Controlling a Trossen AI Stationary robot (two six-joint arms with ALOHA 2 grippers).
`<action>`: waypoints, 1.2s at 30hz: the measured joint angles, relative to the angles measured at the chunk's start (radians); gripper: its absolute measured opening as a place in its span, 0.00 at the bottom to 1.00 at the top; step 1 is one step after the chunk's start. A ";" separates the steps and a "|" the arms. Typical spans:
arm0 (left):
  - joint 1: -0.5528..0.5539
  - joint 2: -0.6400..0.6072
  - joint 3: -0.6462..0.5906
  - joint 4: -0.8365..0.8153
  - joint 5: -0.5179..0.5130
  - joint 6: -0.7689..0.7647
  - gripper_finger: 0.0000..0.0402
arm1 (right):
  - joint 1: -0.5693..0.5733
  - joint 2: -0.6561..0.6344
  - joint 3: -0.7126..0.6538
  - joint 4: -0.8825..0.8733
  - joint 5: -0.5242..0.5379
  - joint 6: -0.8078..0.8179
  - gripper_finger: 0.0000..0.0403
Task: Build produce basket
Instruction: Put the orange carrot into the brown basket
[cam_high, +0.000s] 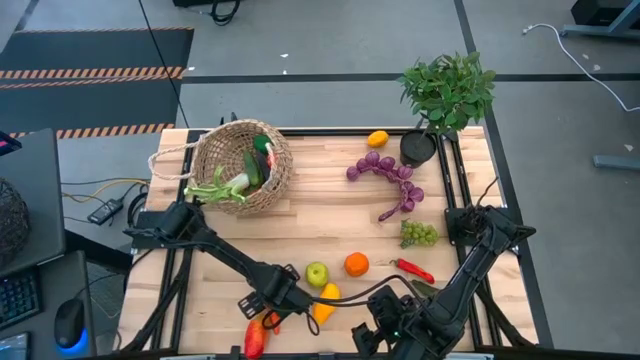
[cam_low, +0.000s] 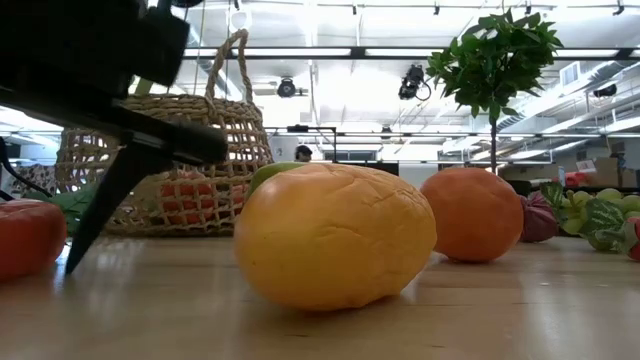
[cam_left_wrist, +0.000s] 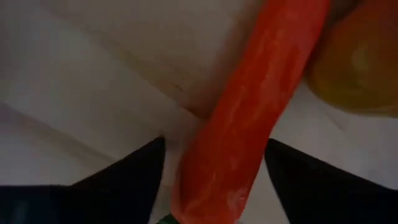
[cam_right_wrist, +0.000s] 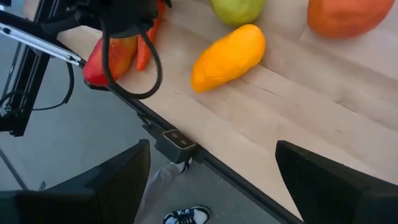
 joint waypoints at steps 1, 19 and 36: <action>0.000 0.000 -0.001 -0.004 0.000 -0.011 0.63 | 0.000 0.000 0.000 -0.001 0.000 0.000 0.86; 0.085 -0.254 -0.003 -0.209 0.022 -0.353 0.37 | 0.003 0.000 0.000 -0.027 -0.016 -0.003 0.86; 0.258 -0.847 -0.002 -0.286 -0.359 -0.697 0.36 | -0.014 0.001 0.000 -0.039 0.023 -0.079 0.86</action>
